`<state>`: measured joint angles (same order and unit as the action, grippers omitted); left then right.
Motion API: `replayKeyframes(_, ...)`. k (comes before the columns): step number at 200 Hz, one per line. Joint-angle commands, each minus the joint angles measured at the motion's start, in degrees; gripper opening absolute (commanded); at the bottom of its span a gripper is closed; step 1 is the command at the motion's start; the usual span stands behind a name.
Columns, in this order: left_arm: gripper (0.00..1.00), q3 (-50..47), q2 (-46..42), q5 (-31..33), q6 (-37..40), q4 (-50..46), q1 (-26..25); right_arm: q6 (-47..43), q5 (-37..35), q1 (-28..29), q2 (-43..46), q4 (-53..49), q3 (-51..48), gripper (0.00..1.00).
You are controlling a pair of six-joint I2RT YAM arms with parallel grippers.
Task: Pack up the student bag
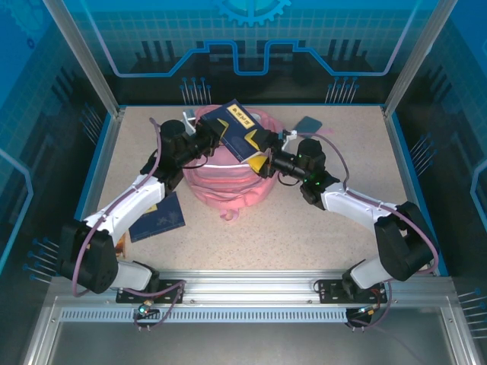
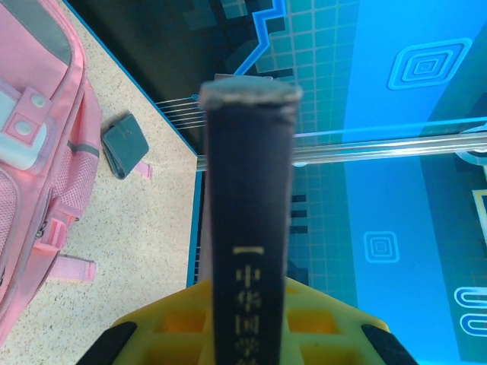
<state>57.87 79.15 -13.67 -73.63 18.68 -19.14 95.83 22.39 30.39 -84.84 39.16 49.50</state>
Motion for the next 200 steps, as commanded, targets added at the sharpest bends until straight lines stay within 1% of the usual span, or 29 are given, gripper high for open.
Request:
replayKeyframes(1, 0.04, 1.9, -2.1, 0.4, -1.4, 2.7, -0.1, 0.7, -1.3, 0.2, -0.8, 3.9, 0.2, 0.75)
replayKeyframes(29, 0.07, 1.0, -2.4, -0.2, -1.3, 2.2, -0.1, -1.4, -1.6, -0.2, -0.3, 2.6, 0.6, 0.52)
replayKeyframes(45, 0.12, 0.3, -3.0, -0.3, -0.7, 0.9, -0.1, -4.1, -1.9, -0.4, 0.7, -0.6, 0.6, 0.37)
replayKeyframes(66, 0.25, -0.7, -4.0, -0.8, 1.1, -2.2, 0.0, -6.9, -3.0, -0.7, 2.2, -4.6, 0.6, 0.18)
replayKeyframes(82, 0.40, -1.3, -4.6, -1.7, 3.2, -5.8, 0.0, -9.6, -3.5, -1.4, 3.4, -8.0, 0.6, 0.07)
replayKeyframes(98, 0.58, -0.7, -4.7, -2.8, 7.9, -13.2, 0.1, -13.3, -3.7, -2.4, 5.0, -14.2, 0.6, 0.04)
replayKeyframes(103, 0.63, -0.2, -4.6, -2.9, 10.1, -16.1, 0.2, -14.6, -3.8, -2.8, 5.7, -16.4, 2.1, 0.04)
replayKeyframes(109, 0.69, 0.5, -4.6, -2.9, 13.5, -19.9, 0.2, -16.6, -3.9, -3.3, 6.5, -19.0, 2.3, 0.04)
replayKeyframes(118, 0.75, 1.8, -4.5, -2.4, 19.6, -25.4, 0.3, -19.8, -4.3, -4.0, 8.1, -23.2, 2.7, 0.04)
replayKeyframes(132, 0.84, 4.9, -3.9, -0.6, 30.5, -35.5, 0.2, -25.5, -5.8, -5.3, 10.9, -33.4, 3.8, 0.03)
replayKeyframes(146, 0.88, 8.3, -2.4, 0.6, 42.1, -44.2, 0.2, -30.9, -7.8, -6.8, 13.5, -41.7, 4.8, 0.03)
replayKeyframes(162, 0.92, 11.6, -0.3, 2.4, 53.0, -52.4, 0.1, -35.6, -10.0, -8.5, 15.9, -49.7, 5.9, 0.03)
replayKeyframes(181, 0.98, 13.4, 1.8, 4.5, 60.6, -56.8, 0.1, -38.9, -11.5, -10.8, 18.3, -55.6, 6.2, 0.03)
replayKeyframes(200, 0.99, 14.6, 3.8, 2.5, 65.6, -57.4, 0.0, -40.5, -12.2, -12.4, 20.0, -58.4, 5.9, 0.03)
